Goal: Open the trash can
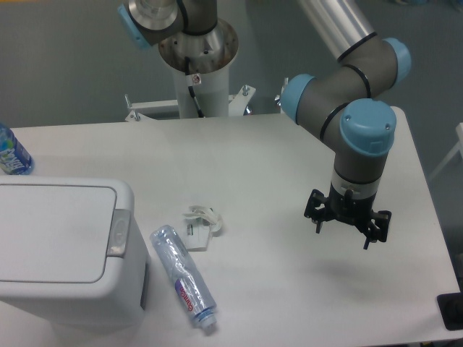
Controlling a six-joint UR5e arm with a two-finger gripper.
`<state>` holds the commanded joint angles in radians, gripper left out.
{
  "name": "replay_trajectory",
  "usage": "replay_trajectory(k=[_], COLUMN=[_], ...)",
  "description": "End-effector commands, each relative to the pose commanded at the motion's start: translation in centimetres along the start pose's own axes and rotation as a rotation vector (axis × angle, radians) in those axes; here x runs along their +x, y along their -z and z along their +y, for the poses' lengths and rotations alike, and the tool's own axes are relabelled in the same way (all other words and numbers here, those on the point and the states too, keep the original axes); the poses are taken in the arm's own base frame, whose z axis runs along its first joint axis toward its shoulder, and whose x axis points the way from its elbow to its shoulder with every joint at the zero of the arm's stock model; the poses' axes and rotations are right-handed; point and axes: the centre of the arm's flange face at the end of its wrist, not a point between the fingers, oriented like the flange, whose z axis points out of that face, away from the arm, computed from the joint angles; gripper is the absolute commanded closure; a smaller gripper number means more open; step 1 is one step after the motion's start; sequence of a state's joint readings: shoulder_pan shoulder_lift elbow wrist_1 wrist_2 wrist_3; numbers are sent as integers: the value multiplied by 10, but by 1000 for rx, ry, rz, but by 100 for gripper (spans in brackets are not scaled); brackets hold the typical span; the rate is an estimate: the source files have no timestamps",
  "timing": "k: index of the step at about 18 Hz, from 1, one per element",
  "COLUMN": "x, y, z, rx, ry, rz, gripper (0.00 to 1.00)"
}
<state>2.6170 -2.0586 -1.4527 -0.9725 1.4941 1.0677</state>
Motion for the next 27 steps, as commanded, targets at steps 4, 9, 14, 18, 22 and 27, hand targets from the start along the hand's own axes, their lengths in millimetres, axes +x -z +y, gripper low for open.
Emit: replay_trajectory(k=[4, 9, 14, 18, 22, 27], x=[-1, -4, 6, 33, 60, 93], y=[1, 9, 34, 59, 90, 130], z=[0, -4, -16, -47, -77, -115], rx=[1, 15, 90, 185, 283, 394], ry=[-6, 2, 89, 216, 337, 443], rz=[-3, -11, -2, 41, 105, 200], gripper=[0, 0, 0, 0, 0, 0])
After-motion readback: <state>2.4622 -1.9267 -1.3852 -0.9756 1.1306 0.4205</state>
